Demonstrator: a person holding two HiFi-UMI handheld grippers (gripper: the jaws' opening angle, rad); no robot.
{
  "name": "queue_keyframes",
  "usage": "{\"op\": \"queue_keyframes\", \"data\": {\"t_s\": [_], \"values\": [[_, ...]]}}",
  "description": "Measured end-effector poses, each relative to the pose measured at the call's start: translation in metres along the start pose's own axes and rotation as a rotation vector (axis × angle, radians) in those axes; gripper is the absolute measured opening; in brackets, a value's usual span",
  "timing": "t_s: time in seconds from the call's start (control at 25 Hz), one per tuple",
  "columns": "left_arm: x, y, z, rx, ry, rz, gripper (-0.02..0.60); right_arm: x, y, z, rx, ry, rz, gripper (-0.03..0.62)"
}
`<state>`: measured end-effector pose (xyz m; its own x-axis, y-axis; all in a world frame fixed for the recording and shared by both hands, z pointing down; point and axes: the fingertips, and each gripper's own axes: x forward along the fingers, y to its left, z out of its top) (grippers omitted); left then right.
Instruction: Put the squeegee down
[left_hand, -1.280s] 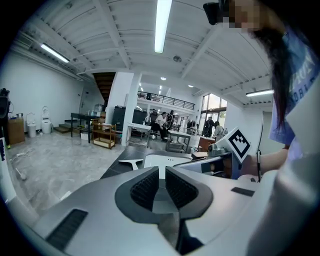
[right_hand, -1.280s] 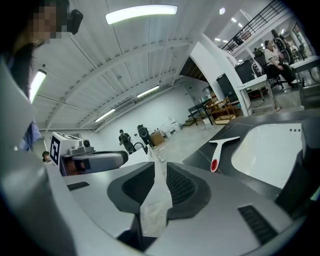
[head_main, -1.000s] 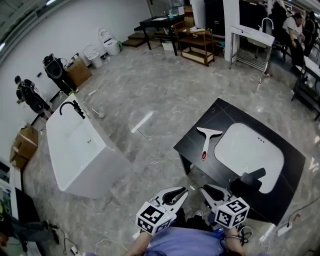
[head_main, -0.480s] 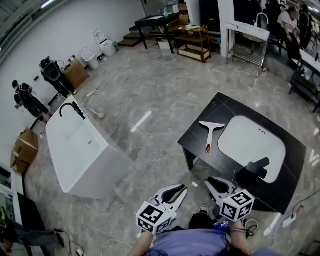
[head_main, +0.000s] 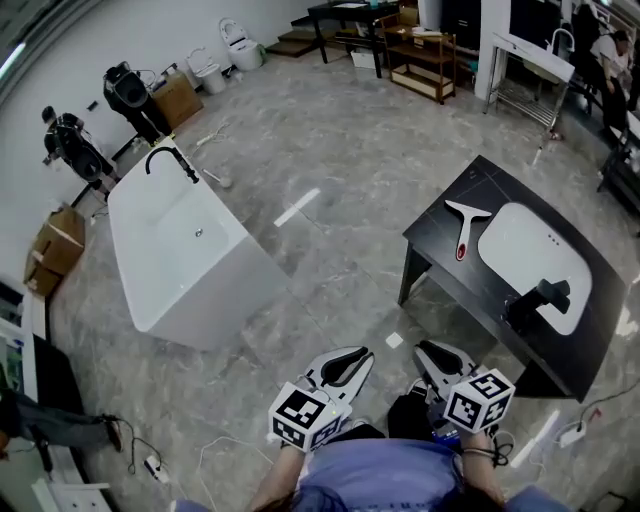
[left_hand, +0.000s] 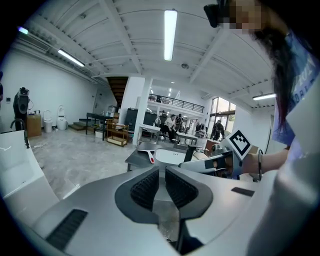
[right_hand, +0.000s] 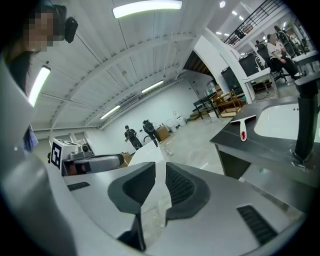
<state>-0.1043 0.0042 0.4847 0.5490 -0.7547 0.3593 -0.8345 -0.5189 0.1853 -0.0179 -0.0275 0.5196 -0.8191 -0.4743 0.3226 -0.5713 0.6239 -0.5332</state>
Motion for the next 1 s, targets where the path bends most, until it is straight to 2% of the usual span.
{"op": "queue_keyframes", "data": {"t_s": [0.28,0.52,0.76,1.0], "values": [[-0.052,-0.01,-0.021,0.007,-0.02,-0.005,0.049,-0.01,0.046,-0.035,-0.001,-0.005,-0.005,0.077],[-0.079,-0.034,-0.037,0.021,-0.025,-0.054,0.049,-0.034,0.073,-0.065,0.009,-0.016,-0.036,0.077],[-0.09,-0.059,-0.047,0.04,-0.025,-0.104,0.049,-0.054,0.088,-0.087,0.019,-0.015,-0.05,0.057],[-0.1,-0.07,-0.043,0.058,-0.051,-0.114,0.049,-0.067,0.096,-0.097,0.017,-0.004,-0.066,0.041]]}}
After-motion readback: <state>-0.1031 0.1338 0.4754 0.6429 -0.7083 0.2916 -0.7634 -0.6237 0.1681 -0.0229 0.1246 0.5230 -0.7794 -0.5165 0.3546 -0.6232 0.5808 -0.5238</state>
